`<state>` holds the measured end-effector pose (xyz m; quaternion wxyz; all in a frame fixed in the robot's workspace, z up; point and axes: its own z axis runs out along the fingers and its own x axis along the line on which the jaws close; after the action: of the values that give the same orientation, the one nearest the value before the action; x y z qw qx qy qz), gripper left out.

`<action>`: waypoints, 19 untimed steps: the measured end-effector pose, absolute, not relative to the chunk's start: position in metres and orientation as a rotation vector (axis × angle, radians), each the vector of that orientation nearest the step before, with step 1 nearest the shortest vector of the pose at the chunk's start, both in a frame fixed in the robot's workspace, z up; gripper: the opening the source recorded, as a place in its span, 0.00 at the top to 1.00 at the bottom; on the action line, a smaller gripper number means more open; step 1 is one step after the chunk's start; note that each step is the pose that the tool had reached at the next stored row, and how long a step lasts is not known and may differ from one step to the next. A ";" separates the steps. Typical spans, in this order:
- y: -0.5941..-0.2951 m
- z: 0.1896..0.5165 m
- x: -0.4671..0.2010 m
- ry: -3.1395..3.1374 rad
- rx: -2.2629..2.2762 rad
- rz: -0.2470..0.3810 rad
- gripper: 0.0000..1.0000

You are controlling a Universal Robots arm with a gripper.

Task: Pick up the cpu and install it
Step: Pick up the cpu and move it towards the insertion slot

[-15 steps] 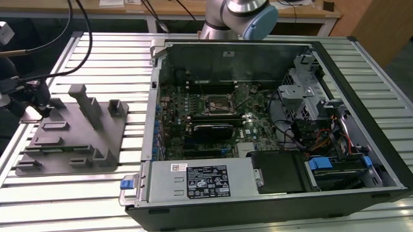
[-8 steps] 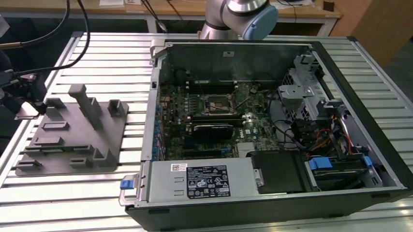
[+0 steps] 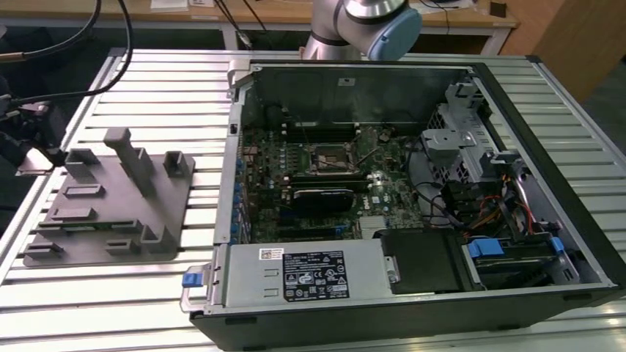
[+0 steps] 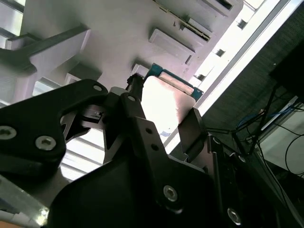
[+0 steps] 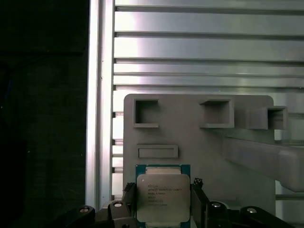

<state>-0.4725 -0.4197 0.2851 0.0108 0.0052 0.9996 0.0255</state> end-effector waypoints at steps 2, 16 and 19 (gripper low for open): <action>-0.420 0.290 -0.472 3.119 0.016 0.080 0.46; -0.420 0.319 -0.472 3.119 0.016 0.080 0.46; -0.420 0.325 -0.472 3.119 0.016 0.080 0.46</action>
<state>-0.4725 -0.4197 0.3254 0.0109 0.0052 0.9996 0.0256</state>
